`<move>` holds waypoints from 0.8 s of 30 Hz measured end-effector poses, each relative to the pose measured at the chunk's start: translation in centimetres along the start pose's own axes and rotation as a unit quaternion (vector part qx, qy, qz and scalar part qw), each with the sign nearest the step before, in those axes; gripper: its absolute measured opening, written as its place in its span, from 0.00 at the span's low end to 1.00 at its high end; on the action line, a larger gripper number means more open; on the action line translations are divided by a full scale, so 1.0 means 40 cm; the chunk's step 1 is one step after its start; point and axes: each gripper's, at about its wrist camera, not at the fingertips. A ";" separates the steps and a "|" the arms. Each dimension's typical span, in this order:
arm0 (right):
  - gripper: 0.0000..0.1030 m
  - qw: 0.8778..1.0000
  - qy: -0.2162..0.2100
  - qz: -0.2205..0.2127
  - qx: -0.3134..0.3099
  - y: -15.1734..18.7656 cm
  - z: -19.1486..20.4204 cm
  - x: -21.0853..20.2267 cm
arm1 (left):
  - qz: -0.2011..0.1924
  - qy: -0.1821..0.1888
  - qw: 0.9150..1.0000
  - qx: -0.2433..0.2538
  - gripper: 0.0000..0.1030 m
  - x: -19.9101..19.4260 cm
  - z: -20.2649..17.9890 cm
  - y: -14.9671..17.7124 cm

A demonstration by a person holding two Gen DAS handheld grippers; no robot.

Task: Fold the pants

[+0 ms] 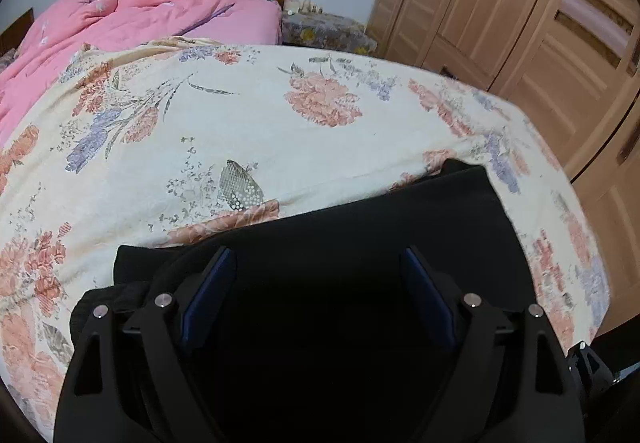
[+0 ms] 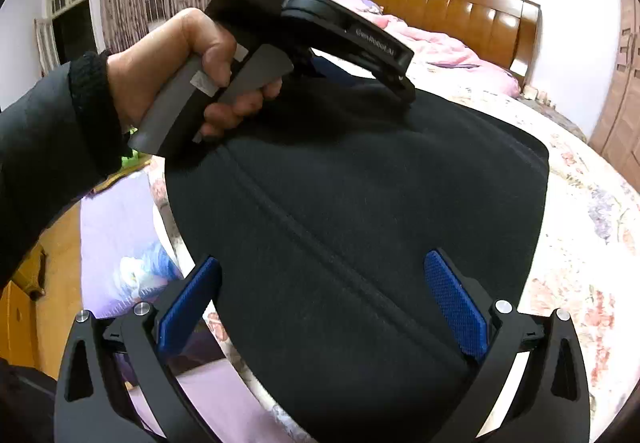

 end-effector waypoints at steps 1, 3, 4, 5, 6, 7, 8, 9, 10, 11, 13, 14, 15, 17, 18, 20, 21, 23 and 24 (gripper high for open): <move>0.96 1.000 0.004 0.005 0.002 -0.009 0.001 -0.007 | -0.006 0.008 1.000 -0.004 0.82 -0.005 0.008 0.000; 0.96 1.000 -0.005 -0.005 0.027 -0.030 -0.006 -0.034 | -0.014 0.013 1.000 -0.008 0.82 -0.002 0.007 0.000; 0.96 0.999 -0.014 -0.022 0.036 -0.035 -0.005 -0.050 | -0.015 0.012 1.000 -0.007 0.82 -0.002 0.005 -0.001; 0.96 0.999 -0.016 -0.034 0.039 -0.038 -0.003 -0.057 | -0.016 0.008 1.000 -0.004 0.82 -0.001 0.002 0.000; 0.96 0.998 -0.012 -0.041 0.037 -0.042 0.002 -0.054 | -0.016 0.005 1.000 -0.003 0.82 0.000 0.000 0.000; 0.96 0.999 -0.010 -0.026 0.032 -0.041 0.008 -0.034 | -0.015 -0.001 1.000 0.001 0.82 0.001 -0.005 0.001; 0.96 1.000 -0.010 0.009 0.023 -0.030 0.020 0.007 | -0.015 -0.004 1.000 0.004 0.82 0.003 -0.008 0.001; 0.96 1.000 0.008 0.003 0.009 -0.020 0.033 0.012 | -0.015 -0.007 1.000 0.006 0.82 0.003 -0.009 0.003; 0.96 0.999 0.027 -0.010 -0.015 -0.011 0.056 0.009 | -0.016 -0.010 1.000 0.008 0.82 0.003 -0.011 0.005; 0.96 0.999 0.042 -0.008 -0.034 -0.005 0.071 0.011 | -0.017 -0.012 1.000 0.010 0.82 0.003 -0.012 0.006; 0.96 0.997 0.051 -0.006 -0.050 0.000 0.079 0.008 | -0.020 -0.012 1.000 0.010 0.82 0.000 -0.011 0.006; 0.96 0.998 0.046 -0.007 -0.046 0.001 0.072 0.006 | -0.021 -0.012 1.000 0.010 0.82 -0.001 -0.010 0.006; 0.96 0.999 0.038 -0.008 -0.037 0.001 0.063 0.003 | -0.023 -0.014 1.000 0.010 0.82 -0.003 -0.010 0.006; 0.96 0.999 0.030 -0.007 -0.025 0.000 0.052 -0.010 | -0.043 -0.040 0.998 0.014 0.82 -0.022 -0.023 0.013; 0.96 0.999 0.026 -0.007 -0.021 0.000 0.047 -0.021 | -0.063 -0.073 0.995 0.022 0.83 -0.047 -0.041 0.023; 0.96 1.000 0.009 -0.016 -0.004 0.002 0.025 -0.053 | -0.100 -0.128 0.986 0.047 0.98 -0.103 -0.088 0.051; 0.96 1.000 0.002 -0.029 0.012 0.002 0.000 -0.074 | -0.119 -0.140 0.981 0.062 0.98 -0.137 -0.117 0.076; 0.96 0.998 0.007 -0.039 0.041 -0.004 -0.044 -0.095 | -0.143 -0.162 0.973 0.076 0.98 -0.197 -0.162 0.136; 0.96 0.997 0.010 -0.040 0.065 -0.007 -0.079 -0.098 | -0.147 -0.172 0.971 0.074 0.98 -0.214 -0.173 0.164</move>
Point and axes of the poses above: each gripper's, at about its wrist camera, not at the fingertips, and x roughly the way its jaws point, z to its left, y to its underside, and after that the axes turned 10 degrees about y, right-handed
